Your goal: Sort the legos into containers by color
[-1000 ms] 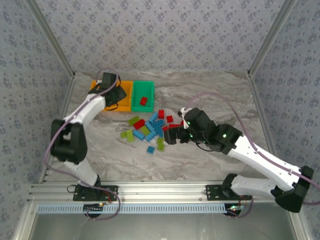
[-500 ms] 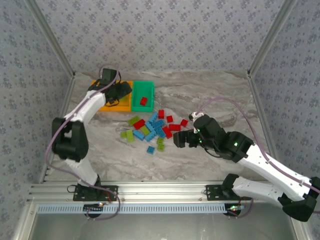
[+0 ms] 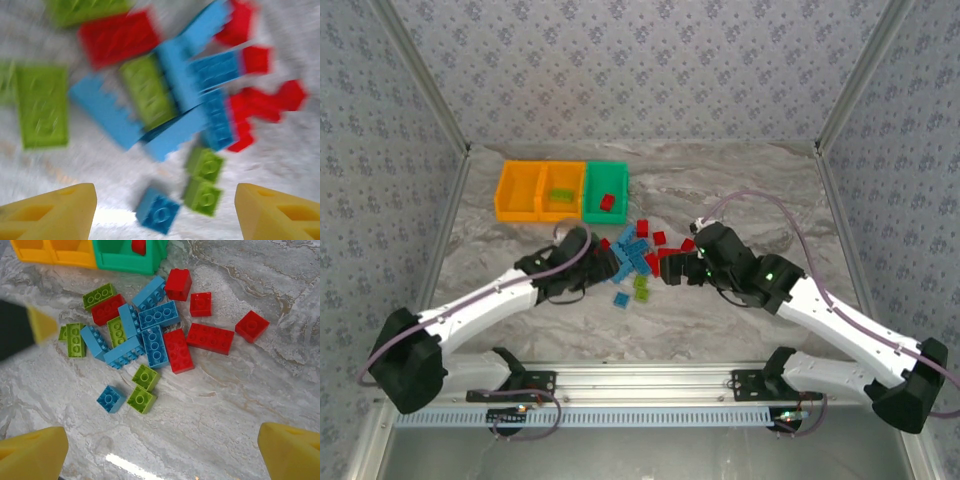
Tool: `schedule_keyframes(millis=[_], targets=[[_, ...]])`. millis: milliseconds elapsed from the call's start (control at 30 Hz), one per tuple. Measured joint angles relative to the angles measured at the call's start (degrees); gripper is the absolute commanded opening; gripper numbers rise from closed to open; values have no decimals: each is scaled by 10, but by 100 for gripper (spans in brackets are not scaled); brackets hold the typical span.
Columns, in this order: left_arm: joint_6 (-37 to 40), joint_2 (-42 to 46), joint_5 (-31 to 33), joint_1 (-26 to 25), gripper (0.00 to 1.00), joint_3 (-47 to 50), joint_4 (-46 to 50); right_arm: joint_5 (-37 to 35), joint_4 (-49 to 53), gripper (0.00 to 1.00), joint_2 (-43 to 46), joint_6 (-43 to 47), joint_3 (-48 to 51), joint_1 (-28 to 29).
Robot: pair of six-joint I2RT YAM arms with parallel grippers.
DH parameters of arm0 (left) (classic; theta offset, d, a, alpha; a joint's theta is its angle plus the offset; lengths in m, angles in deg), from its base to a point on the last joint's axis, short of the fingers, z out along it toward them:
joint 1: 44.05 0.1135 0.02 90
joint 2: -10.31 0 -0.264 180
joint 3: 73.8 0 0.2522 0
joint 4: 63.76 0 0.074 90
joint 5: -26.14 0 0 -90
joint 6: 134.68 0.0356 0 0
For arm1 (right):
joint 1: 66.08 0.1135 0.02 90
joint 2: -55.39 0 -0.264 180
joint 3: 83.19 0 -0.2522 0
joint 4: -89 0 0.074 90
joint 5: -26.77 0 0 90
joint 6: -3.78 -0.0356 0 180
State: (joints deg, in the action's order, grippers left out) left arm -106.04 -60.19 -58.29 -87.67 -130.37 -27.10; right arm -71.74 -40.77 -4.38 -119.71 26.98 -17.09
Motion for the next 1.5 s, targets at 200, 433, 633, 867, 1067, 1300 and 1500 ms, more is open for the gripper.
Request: schedule_keyframes(millis=[200, 433, 633, 867, 1067, 1300, 1500], targets=[[-98, -78, 17, -3, 71, -3, -19, 5, 3, 100, -12, -2, -1, 0], [-170, -163, 47, 4, 68, -48, -21, 2, 12, 100, 18, -7, 3, -1], [-192, -197, 58, 18, 50, -49, -19, -3, 20, 100, 33, -9, 4, -7], [-186, -200, 65, 28, 25, -49, -15, 9, 19, 100, 24, -8, 5, -6], [-160, -163, 61, 27, 23, -37, -13, 75, -4, 100, -16, 7, 5, 9], [-60, -14, 80, 30, 21, -55, 24, 123, -53, 100, -35, 16, 4, 19], [68, -1, 112, 169, 19, -177, 41, 92, -52, 100, -34, 14, 1, 19]])
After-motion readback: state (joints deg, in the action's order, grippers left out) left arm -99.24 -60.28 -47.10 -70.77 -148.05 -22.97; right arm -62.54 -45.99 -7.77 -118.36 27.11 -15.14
